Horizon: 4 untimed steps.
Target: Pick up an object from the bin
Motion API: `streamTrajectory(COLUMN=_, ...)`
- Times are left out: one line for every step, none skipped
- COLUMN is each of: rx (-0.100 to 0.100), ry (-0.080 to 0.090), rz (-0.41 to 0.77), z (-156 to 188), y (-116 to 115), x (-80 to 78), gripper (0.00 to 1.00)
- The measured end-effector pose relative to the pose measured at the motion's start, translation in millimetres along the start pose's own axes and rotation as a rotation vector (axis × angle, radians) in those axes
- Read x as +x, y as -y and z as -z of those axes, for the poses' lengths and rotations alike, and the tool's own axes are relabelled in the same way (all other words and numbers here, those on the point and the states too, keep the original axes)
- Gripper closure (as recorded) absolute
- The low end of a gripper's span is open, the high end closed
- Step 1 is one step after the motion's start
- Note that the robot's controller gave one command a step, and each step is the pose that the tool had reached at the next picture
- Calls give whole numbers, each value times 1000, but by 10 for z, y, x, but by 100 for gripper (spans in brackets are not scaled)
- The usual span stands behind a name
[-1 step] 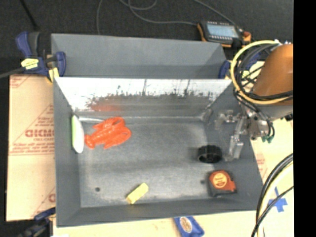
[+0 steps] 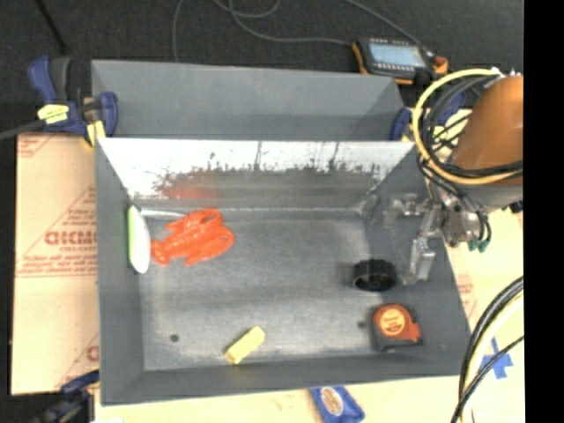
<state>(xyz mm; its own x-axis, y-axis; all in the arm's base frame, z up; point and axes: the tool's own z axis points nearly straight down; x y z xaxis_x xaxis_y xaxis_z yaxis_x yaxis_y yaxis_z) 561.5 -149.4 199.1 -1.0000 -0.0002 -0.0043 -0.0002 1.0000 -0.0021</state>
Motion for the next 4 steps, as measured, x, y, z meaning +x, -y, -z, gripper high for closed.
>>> streamTrajectory(rx=0, ry=6, rz=-59, z=-493, y=-12, x=-74, gripper=0)
streamTrajectory(rx=-1, ry=-2, rz=-33, z=-665, y=-17, x=379, gripper=0)
streamTrajectory(rx=-2, ry=13, rz=-176, z=-1226, y=102, x=119, gripper=100)
streamTrajectory(rx=-2, ry=13, rz=-176, z=-1227, y=105, x=120, gripper=100)
